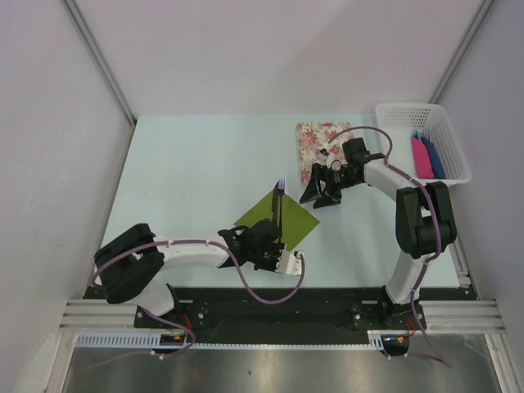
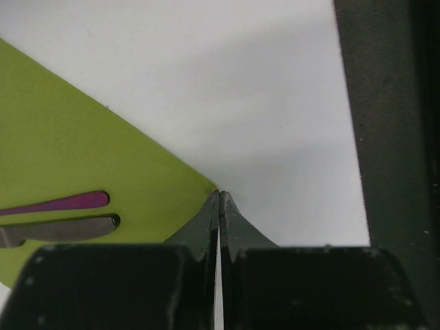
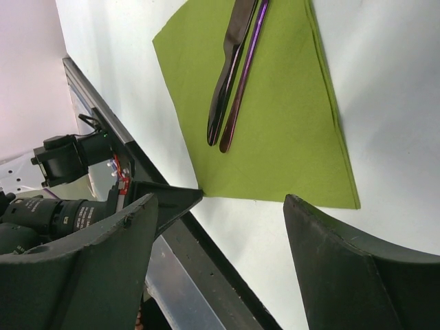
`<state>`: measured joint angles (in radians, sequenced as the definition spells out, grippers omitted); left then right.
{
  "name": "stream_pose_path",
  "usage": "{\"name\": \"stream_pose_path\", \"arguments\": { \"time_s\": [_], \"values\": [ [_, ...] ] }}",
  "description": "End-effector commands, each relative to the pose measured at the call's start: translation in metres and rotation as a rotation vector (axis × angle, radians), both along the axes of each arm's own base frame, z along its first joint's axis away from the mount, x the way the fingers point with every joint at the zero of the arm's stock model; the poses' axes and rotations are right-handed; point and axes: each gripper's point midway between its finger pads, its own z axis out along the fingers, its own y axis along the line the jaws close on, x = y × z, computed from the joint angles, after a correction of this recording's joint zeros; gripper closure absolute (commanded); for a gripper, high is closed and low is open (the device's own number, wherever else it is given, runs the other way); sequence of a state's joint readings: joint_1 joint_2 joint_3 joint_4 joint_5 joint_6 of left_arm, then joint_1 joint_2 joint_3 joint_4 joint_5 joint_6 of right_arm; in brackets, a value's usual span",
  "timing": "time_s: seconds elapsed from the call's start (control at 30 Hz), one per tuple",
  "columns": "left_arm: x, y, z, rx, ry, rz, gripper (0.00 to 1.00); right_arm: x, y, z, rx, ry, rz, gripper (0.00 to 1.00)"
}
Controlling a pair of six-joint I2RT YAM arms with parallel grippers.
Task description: Place the utensils on the paper napkin and roll it up
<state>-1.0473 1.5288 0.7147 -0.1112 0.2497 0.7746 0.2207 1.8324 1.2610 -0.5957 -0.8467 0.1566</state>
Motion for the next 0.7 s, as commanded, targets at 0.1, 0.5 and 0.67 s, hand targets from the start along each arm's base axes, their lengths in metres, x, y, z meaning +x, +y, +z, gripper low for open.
{"name": "stream_pose_path", "arguments": {
  "time_s": [0.1,0.5,0.67],
  "values": [
    [-0.024,-0.017,0.033,-0.091,0.078,-0.059,1.00,0.000,0.006,0.012,0.024,-0.019,0.016,0.21],
    [0.005,-0.023,0.063,-0.130,0.128,0.005,1.00,-0.008,0.014,0.006,0.027,-0.016,0.047,0.23],
    [0.031,-0.023,0.069,-0.148,0.140,0.057,1.00,-0.010,0.015,0.001,0.026,0.000,0.040,0.33]
  ]
}}
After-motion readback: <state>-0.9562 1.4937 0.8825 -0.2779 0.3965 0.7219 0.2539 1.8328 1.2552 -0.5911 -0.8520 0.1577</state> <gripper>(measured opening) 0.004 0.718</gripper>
